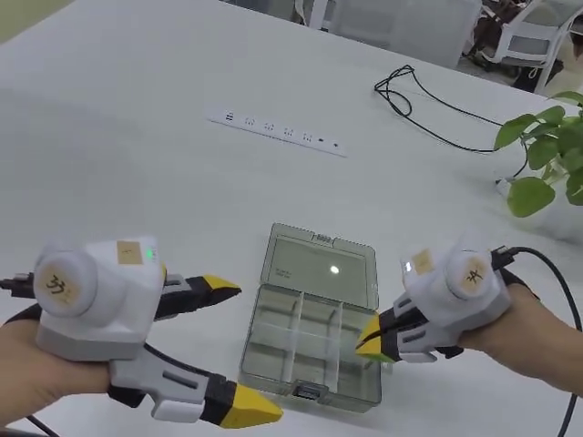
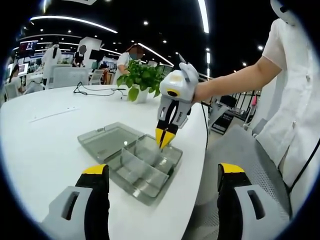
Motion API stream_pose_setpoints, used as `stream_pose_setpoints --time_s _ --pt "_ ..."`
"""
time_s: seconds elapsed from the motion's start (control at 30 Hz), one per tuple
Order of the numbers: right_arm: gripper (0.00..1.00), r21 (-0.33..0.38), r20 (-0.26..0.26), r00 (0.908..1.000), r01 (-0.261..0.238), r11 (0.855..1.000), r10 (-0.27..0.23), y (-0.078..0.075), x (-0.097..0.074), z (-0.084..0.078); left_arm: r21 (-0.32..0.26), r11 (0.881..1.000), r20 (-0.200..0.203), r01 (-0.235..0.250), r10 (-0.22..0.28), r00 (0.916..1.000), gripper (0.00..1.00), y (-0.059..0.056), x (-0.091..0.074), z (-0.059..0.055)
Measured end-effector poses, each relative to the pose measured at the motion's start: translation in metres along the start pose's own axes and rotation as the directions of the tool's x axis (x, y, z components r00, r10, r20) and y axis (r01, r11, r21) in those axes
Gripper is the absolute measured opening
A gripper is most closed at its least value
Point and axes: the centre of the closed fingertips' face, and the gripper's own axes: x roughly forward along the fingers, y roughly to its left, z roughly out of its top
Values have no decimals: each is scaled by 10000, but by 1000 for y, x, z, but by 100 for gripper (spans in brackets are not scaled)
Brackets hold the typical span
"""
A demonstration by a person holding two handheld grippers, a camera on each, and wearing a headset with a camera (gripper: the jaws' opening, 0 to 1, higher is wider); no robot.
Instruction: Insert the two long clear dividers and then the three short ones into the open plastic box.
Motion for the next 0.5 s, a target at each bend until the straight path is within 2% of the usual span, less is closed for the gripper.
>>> stream_pose_setpoints --time_s 0.3,0.5 --pt "3 -244 -482 9988 26 9997 -37 -1 9 -6 -16 10000 -8 4 -4 10000 91 1 0 -1" --pt "3 -233 -516 9987 37 9997 -49 -1 9 -6 -1 10000 21 11 -11 10000 91 2 0 -1"
